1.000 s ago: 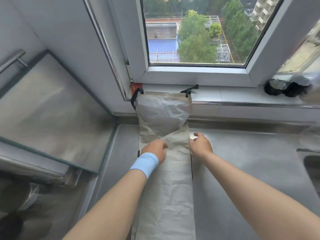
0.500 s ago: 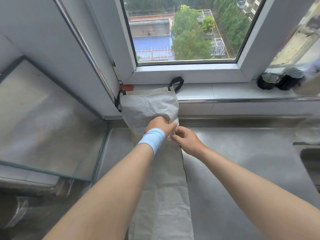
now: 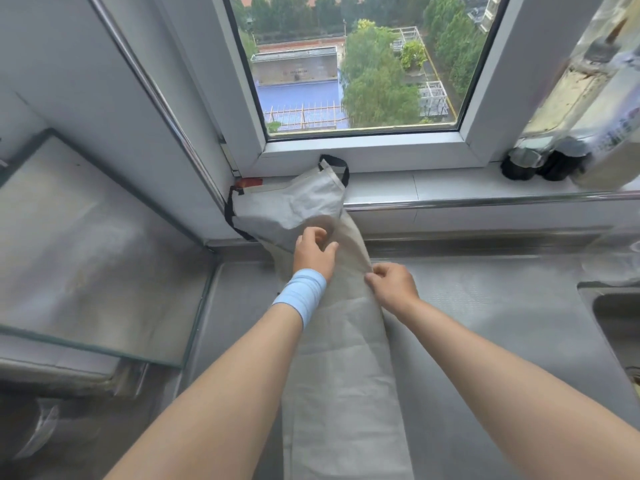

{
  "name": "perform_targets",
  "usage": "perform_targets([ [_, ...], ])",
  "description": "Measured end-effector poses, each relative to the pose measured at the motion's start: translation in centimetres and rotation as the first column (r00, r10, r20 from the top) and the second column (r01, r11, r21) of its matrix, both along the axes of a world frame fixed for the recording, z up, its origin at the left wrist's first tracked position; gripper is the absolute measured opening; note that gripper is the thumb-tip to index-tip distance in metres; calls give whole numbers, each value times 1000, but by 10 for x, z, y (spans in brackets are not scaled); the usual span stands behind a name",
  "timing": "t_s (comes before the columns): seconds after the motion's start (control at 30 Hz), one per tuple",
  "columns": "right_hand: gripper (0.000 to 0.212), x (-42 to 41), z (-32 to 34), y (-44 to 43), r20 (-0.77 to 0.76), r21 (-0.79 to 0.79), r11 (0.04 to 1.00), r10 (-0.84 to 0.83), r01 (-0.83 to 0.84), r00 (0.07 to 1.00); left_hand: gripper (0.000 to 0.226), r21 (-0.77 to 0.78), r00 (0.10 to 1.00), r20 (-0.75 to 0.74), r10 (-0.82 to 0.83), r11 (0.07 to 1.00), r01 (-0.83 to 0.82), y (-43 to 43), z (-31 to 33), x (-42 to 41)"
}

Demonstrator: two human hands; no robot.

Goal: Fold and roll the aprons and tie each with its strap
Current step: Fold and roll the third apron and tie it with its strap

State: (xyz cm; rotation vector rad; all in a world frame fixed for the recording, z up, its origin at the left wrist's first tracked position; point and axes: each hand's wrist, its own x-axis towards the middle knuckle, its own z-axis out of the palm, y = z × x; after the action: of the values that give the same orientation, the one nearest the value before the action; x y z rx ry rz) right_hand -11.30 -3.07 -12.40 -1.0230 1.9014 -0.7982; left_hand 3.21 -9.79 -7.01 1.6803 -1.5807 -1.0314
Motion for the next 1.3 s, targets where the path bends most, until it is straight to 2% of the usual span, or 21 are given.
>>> perform_targets([
  [0.03, 17, -5, 3, -4, -75, -23, 999, -39, 37, 996, 24, -44, 997, 75, -36, 998, 39, 9, -4, 4],
  [0.1, 43, -12, 7, -7, -241, -51, 997, -66, 55, 968, 27, -59, 957, 241, -161, 982, 180, 30, -17, 15],
  [0.17, 61, -8, 5, 6, -488, -112, 992, -12, -49, 873, 28, 33, 857, 400, -324, 940, 340, 52, -36, 28],
  [0.23, 66, 4, -9, 30, -658, -133, 967, 77, -217, 749, 36, 176, 724, 511, -464, 880, 440, 72, -49, 40],
  [0.3, 61, 17, -26, 59, -695, -45, 914, 261, -404, 670, 53, 316, 548, 600, -584, 801, 508, 90, -60, 49],
  [0.37, 60, 25, -42, 85, -639, 141, 824, 499, -549, 585, 69, 432, 397, 634, -664, 730, 530, 111, -68, 57],
  [0.43, 67, 29, -51, 104, -575, 292, 749, 635, -595, 516, 79, 478, 302, 671, -677, 707, 522, 130, -74, 65],
  [0.47, 69, 30, -52, 110, -578, 319, 727, 658, -608, 483, 81, 478, 285, 687, -668, 711, 515, 138, -76, 68],
  [0.6, 71, 29, -45, 126, -651, 358, 691, 667, -628, 362, 78, 412, 322, 723, -611, 756, 509, 168, -74, 74],
  [0.7, 71, 28, -38, 141, -692, 321, 678, 645, -661, 325, 59, 277, 445, 715, -540, 802, 529, 196, -67, 72],
  [0.8, 70, 26, -28, 175, -704, 207, 613, 635, -762, 319, 39, 201, 548, 656, -520, 820, 537, 231, -60, 69],
  [0.87, 69, 23, -22, 207, -673, 150, 556, 663, -818, 327, 33, 208, 569, 628, -531, 819, 534, 257, -58, 65],
  [0.93, 72, 19, -16, 238, -615, 174, 514, 723, -840, 315, 32, 250, 577, 600, -555, 814, 524, 280, -57, 61],
  [1.07, 90, 5, -12, 282, -604, 337, 417, 784, -844, 146, 50, 330, 539, 598, -593, 796, 508, 326, -60, 57],
  [1.1, 88, 1, -13, 289, -600, 361, 409, 790, -838, 127, 58, 348, 528, 596, -606, 787, 510, 335, -60, 58],
  [1.17, 75, -3, -13, 300, -591, 368, 427, 793, -826, 146, 72, 375, 502, 597, -626, 770, 516, 349, -60, 60],
  [1.3, 27, -7, -21, 305, -701, 306, 410, 708, -859, 88, 84, 415, 458, 600, -656, 744, 523, 360, -61, 61],
])
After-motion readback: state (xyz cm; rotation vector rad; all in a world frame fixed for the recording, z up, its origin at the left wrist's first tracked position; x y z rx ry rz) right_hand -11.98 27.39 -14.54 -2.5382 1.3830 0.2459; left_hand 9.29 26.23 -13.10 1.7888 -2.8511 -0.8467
